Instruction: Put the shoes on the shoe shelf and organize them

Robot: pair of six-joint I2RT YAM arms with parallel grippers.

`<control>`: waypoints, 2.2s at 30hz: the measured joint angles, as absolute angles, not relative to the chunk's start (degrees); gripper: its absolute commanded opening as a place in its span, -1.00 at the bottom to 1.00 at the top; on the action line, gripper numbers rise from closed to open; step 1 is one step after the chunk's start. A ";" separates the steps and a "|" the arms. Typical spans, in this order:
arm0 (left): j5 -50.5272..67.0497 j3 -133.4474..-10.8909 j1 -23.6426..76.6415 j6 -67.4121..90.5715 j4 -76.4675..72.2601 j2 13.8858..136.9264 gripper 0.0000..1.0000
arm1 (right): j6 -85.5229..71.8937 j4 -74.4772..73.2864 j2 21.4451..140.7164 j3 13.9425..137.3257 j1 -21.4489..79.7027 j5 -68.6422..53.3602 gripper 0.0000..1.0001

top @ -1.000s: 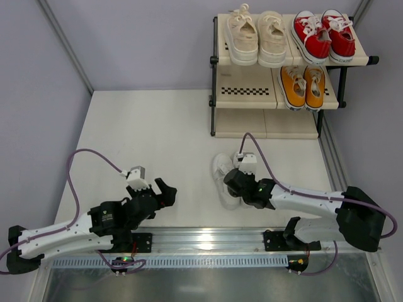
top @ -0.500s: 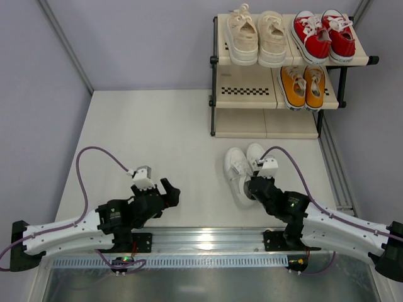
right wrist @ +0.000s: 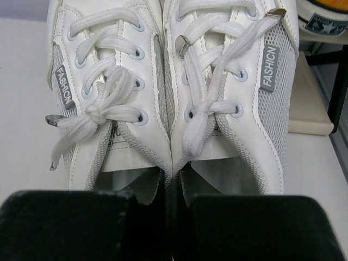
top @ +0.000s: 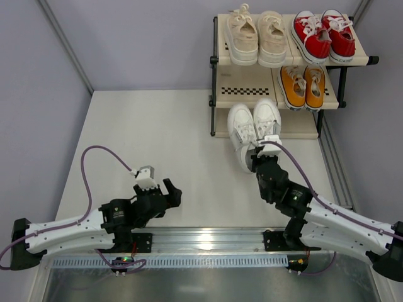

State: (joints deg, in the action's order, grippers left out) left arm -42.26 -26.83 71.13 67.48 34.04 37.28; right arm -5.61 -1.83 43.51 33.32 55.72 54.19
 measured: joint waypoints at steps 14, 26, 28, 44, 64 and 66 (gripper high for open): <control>-42.11 -27.22 71.20 67.64 37.12 30.89 0.84 | -2.68 7.81 66.32 49.06 42.35 48.99 -0.92; -42.46 -27.83 71.24 68.62 40.56 27.97 0.84 | -3.20 9.23 75.96 61.08 37.15 41.10 -0.92; -42.44 -27.90 71.24 68.62 40.88 27.79 0.84 | -3.44 9.23 77.32 62.28 36.29 40.21 -0.92; -42.41 -28.12 71.24 69.08 43.40 25.08 0.82 | -6.24 9.98 83.24 64.53 31.99 35.07 -0.92; -42.39 -29.32 71.26 70.06 44.86 24.99 0.82 | -6.24 16.56 84.05 65.36 30.15 34.76 -0.92; -42.39 -29.39 71.26 70.08 44.97 24.91 0.82 | -6.24 17.08 84.66 65.36 29.91 34.74 -0.92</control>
